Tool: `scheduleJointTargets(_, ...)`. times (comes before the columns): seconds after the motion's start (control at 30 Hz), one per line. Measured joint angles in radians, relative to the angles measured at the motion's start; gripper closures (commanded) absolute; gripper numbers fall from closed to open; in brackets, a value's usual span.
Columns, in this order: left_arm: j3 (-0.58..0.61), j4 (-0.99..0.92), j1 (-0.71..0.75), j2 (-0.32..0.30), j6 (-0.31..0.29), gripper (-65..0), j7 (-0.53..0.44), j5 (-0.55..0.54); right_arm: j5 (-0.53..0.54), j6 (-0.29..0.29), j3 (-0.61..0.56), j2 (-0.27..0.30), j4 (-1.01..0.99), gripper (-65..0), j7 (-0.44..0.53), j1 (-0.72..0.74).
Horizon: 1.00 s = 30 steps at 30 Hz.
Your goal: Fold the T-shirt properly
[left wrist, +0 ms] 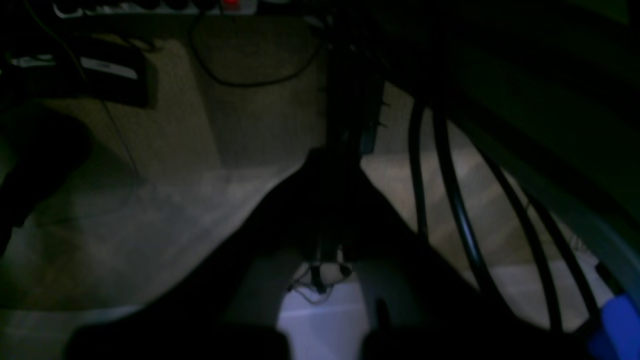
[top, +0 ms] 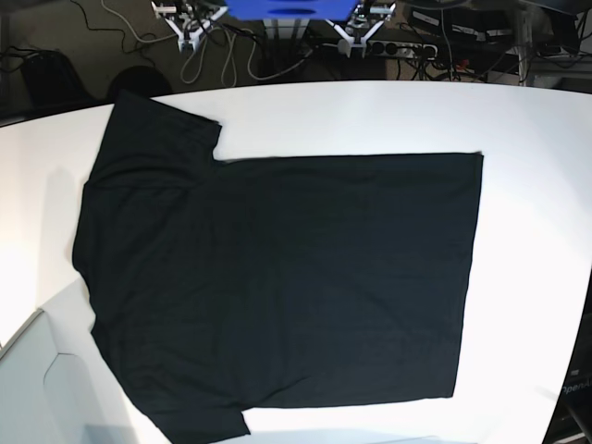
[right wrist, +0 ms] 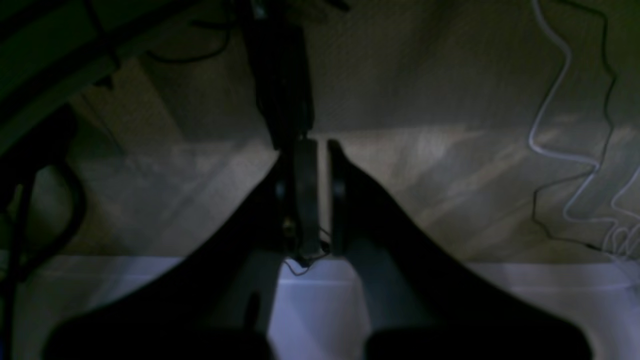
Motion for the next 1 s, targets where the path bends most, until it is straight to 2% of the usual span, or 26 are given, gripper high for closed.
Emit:
scheduleJointTargets(0.17,0.000,0.114,0.074,-0.014,-0.001,0.0,-0.012,-0.014,-0.001,0.000,-0.001,0.019,0.207,-0.1,-0.009,-0.143)
scheduleJointTargets(0.23,0.002,0.143,0.094,-0.026,-0.001,0.0,0.016,0.015,0.000,0.000,-0.003,0.026,0.278,-0.1,-0.008,-0.190)
scheduleJointTargets(0.43,0.002,0.258,0.205,-0.048,-0.001,0.0,0.029,0.010,0.000,0.001,-0.002,0.052,0.479,-0.1,-0.011,-0.329)
scheduleJointTargets(0.6,0.002,0.451,0.301,-0.061,0.000,0.0,0.021,0.009,-0.003,0.001,-0.001,0.087,0.678,-0.1,-0.016,-0.448)
scheduleJointTargets(0.73,0.003,0.585,0.384,-0.087,0.001,0.0,0.026,0.009,-0.001,0.000,0.000,0.095,0.826,-0.1,-0.014,-0.530)
scheduleJointTargets(0.87,0.000,0.719,0.480,-0.095,0.003,0.0,0.031,0.010,-0.002,0.008,0.002,0.136,0.982,-0.1,-0.016,-0.620)
scheduleJointTargets(1.0,-0.061,0.855,0.555,-0.084,-0.004,0.0,0.022,0.008,0.000,0.008,-0.002,0.153,1.115,-0.1,-0.015,-0.690)
